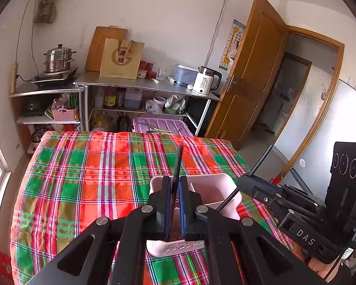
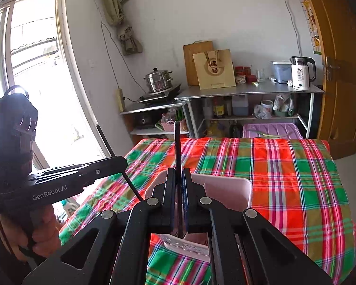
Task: Organize utensils
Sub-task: 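Lower the chopstick into the pink basket and open the left tool while the right tool releases its chopstick, then grasp another black chopstick with the left tool while the right tool grasps one too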
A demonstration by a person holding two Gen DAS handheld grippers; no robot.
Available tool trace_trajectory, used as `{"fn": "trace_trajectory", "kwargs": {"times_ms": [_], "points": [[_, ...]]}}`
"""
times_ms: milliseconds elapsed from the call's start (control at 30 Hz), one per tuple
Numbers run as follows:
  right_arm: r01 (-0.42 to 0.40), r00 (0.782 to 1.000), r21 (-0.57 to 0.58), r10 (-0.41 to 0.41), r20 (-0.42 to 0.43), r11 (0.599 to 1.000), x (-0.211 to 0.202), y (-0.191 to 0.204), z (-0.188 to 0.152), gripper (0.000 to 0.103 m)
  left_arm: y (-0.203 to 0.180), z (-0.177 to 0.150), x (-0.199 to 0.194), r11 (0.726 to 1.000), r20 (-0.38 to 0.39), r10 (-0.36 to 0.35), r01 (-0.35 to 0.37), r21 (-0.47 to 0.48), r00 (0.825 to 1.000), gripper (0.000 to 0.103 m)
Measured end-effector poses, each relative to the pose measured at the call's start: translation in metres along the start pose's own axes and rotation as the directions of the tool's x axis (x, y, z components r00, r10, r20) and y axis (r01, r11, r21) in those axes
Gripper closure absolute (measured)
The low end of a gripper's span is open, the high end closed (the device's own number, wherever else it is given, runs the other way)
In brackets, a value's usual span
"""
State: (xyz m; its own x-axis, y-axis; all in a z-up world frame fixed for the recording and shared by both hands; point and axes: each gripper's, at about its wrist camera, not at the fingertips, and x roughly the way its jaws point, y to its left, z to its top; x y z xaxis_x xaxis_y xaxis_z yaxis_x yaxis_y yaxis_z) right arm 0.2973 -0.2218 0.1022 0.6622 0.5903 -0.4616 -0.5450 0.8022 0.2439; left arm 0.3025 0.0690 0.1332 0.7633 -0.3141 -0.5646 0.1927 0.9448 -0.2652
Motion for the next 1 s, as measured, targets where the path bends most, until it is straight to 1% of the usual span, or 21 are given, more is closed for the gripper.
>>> {"fn": "trace_trajectory", "kwargs": {"times_ms": [33, 100, 167, 233, 367, 433, 600, 667, 767, 867, 1000], "points": [[0.000, 1.000, 0.000, 0.000, 0.000, 1.000, -0.002, 0.000, -0.001, 0.098, -0.001, -0.001, -0.002, 1.000, 0.003, 0.002, -0.002, 0.002, 1.000, 0.092], [-0.004, 1.000, -0.002, 0.004, 0.004, 1.000, -0.006, 0.001, -0.003, 0.094, -0.002, -0.004, -0.006, 1.000, 0.014, 0.002, -0.002, 0.001, 1.000, 0.081], [0.006, 1.000, -0.004, -0.006, 0.007, 1.000, -0.010, 0.001, -0.007, 0.090, -0.003, -0.007, -0.012, 1.000, 0.027, 0.005, -0.005, -0.002, 1.000, 0.078], [0.008, 1.000, -0.001, -0.008, 0.008, 1.000, -0.016, 0.001, -0.010, 0.087, -0.005, -0.013, -0.020, 1.000, 0.040, 0.013, -0.013, 0.001, 0.999, 0.077], [-0.006, 1.000, 0.005, 0.005, 0.028, 1.000, -0.034, -0.001, -0.019, 0.085, -0.008, -0.026, -0.039, 0.999, 0.085, 0.042, -0.043, 0.013, 0.995, 0.076], [0.008, 0.999, 0.000, -0.008, 0.040, 1.000, -0.047, -0.002, -0.025, 0.083, -0.010, -0.035, -0.051, 0.999, 0.111, 0.047, -0.049, 0.017, 0.993, 0.076], [0.013, 0.998, 0.027, -0.014, 0.062, 1.000, -0.081, -0.013, -0.047, 0.083, -0.015, -0.064, -0.072, 0.998, 0.132, 0.051, -0.056, 0.031, 0.990, 0.076], [0.013, 0.998, 0.047, -0.016, 0.060, 0.999, -0.094, -0.019, -0.059, 0.083, -0.021, -0.082, -0.076, 0.997, 0.120, 0.043, -0.049, 0.052, 0.992, 0.076], [-0.001, 0.999, 0.066, -0.003, 0.047, 0.998, -0.108, -0.025, -0.079, 0.083, -0.031, -0.112, -0.076, 0.997, 0.071, 0.018, -0.024, 0.075, 0.997, 0.076], [0.029, 0.999, 0.071, -0.030, 0.019, 0.997, -0.116, -0.028, -0.099, 0.083, -0.040, -0.140, -0.075, 0.996, 0.029, -0.027, 0.025, 0.085, 0.999, 0.076], [0.057, 0.998, 0.084, -0.054, -0.033, 0.995, -0.118, -0.034, -0.123, 0.083, -0.046, -0.172, -0.064, 0.996, -0.046, -0.054, 0.058, 0.074, 0.997, 0.076]]}}
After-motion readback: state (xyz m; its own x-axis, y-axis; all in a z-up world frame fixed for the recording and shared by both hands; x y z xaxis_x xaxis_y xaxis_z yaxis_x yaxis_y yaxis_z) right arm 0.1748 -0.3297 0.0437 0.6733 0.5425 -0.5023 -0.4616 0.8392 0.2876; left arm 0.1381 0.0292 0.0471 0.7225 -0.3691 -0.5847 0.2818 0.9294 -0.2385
